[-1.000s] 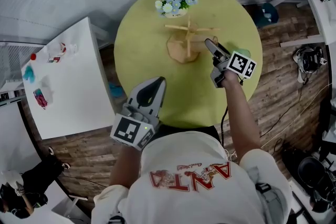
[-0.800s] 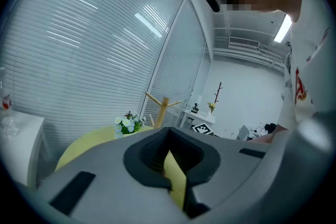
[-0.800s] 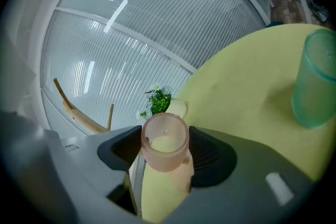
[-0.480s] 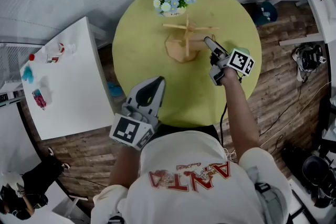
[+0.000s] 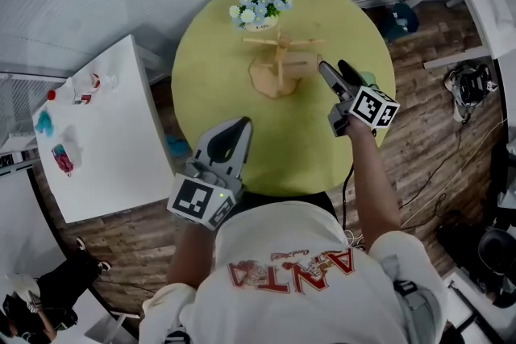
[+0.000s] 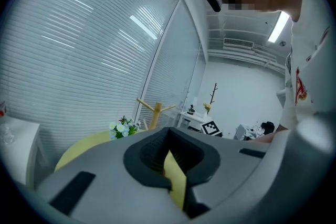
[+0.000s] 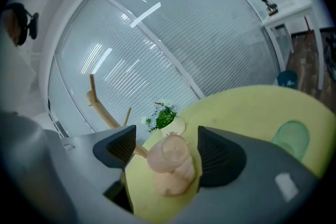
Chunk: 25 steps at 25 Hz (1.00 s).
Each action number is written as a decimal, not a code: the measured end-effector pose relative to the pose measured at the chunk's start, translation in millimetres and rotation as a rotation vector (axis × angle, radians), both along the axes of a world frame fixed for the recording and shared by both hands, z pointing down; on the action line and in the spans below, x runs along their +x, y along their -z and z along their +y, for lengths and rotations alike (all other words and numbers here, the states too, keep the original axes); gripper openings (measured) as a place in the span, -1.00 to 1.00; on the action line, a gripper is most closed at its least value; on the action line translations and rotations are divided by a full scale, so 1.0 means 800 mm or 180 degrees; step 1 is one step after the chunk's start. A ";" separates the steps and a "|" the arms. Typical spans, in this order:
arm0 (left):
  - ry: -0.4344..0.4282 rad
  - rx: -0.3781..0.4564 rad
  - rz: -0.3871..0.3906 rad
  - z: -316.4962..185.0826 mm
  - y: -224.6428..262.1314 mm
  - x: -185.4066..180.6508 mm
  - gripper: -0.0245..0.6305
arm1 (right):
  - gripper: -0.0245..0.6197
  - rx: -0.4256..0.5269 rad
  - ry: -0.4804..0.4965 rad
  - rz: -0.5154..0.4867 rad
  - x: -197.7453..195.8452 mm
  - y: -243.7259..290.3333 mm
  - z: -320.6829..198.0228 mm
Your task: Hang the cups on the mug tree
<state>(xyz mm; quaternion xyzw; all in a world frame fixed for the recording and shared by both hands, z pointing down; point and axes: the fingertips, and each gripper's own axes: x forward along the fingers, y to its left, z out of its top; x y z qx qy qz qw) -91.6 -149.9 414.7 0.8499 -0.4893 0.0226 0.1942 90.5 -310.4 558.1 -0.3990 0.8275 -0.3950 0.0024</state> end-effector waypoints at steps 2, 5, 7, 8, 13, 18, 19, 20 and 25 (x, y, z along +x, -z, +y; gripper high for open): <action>-0.0032 0.0048 0.0005 0.000 0.006 0.002 -0.90 | 0.08 0.0255 0.0003 0.0214 0.009 0.027 0.015; -0.0087 0.0123 0.0012 0.002 0.018 0.010 -0.90 | -0.20 0.0536 0.0059 0.0405 0.015 0.065 0.045; -0.0144 0.0183 0.0027 0.005 0.029 0.016 -0.90 | -0.41 0.0767 0.0055 0.0548 0.020 0.094 0.066; -0.0178 0.0218 0.0034 0.008 0.035 0.019 -0.90 | -0.52 0.0908 0.0028 0.0658 0.023 0.109 0.075; -0.0318 0.0429 0.0037 0.011 0.069 0.028 -0.90 | -0.87 0.1406 -0.0199 0.0932 0.037 0.187 0.114; -0.0409 0.0637 0.0020 0.014 0.102 0.045 -0.90 | -0.91 0.1708 -0.0172 0.0933 0.039 0.249 0.164; -0.0427 0.0672 0.0023 0.016 0.108 0.048 -0.90 | -0.92 0.1760 -0.0168 0.0928 0.038 0.259 0.173; -0.0442 0.0703 0.0029 0.019 0.113 0.051 -0.90 | -0.92 0.1819 -0.0181 0.0931 0.039 0.269 0.182; -0.0446 0.0790 0.0032 0.034 0.131 0.054 -0.90 | -0.92 0.2074 -0.0295 0.0918 0.047 0.312 0.207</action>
